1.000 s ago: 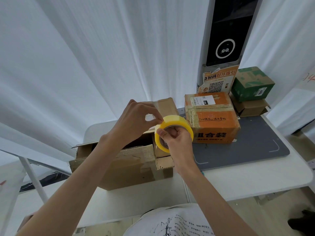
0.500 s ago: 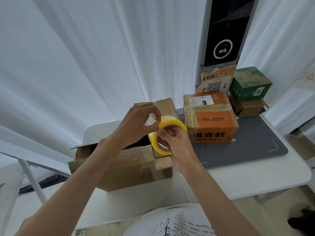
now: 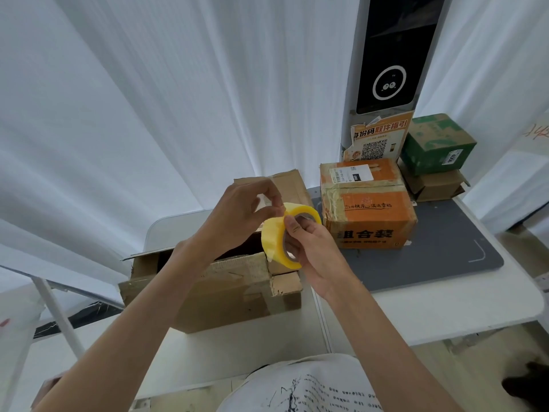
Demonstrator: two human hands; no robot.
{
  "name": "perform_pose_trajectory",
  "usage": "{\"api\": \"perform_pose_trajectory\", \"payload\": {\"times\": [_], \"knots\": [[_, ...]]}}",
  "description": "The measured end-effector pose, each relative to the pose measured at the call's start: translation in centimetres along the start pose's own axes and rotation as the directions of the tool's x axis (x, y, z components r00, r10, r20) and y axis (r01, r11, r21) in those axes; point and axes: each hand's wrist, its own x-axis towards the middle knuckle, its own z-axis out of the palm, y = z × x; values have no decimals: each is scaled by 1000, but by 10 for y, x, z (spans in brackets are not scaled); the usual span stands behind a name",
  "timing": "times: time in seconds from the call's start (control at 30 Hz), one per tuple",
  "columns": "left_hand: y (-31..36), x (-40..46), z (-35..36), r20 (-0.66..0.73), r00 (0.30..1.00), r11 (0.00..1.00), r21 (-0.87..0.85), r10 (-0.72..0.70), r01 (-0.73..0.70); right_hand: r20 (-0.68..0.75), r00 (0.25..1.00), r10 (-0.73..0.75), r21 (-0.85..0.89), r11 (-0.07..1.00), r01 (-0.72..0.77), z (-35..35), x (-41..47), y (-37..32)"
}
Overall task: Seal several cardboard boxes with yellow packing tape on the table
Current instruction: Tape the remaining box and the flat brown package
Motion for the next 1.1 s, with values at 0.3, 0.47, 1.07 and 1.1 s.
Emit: {"api": "perform_pose_trajectory", "payload": {"times": [0.3,0.47,1.07,1.1], "knots": [[0,4,6,-170,985,999,-41,-11,4,123,987,105,56,992,-112,2,0,-12],[0,18,-1,-212,960,979,-130,-183,158,248,965,83,-494,868,52,6,-12,-19],[-6,4,-12,-323,918,967,-180,-230,179,146,987,-65,-558,818,137,18,-9,-13],[-5,2,-12,-328,917,968,-176,-226,176,140,988,-64,-554,822,132,19,-8,-13]]}}
